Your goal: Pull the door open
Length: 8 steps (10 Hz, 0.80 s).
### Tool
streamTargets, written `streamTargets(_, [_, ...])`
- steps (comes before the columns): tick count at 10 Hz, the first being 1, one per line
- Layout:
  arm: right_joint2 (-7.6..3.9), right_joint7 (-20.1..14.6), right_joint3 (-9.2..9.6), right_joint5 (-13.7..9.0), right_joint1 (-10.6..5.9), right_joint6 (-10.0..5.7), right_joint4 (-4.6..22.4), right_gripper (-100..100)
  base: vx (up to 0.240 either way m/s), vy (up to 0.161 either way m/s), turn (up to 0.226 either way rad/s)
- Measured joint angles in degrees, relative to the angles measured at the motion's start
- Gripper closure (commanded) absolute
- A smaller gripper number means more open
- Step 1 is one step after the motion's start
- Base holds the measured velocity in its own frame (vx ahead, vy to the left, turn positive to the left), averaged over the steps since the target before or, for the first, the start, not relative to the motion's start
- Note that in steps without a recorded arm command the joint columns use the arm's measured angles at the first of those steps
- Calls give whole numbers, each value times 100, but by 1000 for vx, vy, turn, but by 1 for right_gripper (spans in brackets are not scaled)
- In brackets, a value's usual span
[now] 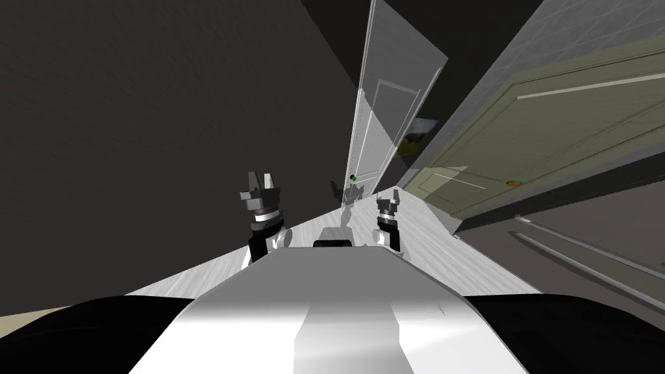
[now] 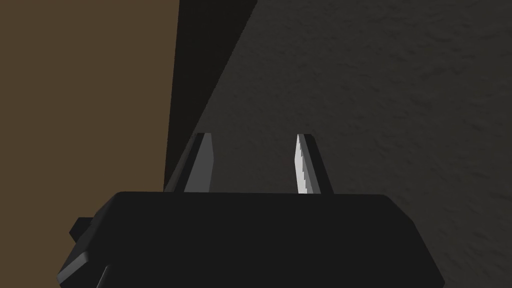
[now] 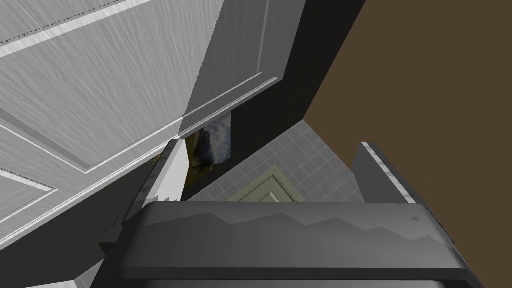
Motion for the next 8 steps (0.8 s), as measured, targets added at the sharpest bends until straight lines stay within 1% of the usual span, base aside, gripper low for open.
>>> streamTargets(3, [-13,-285,-48,-119,-125,-90,379,-100,50,-114,202])
streamTargets(6, [-59,-595,-132,-261,-276,-146,756,-100,45,-122,201])
streamTargets(8, [-60,-798,-172,-350,-357,-180,989,-100,21,-131,245])
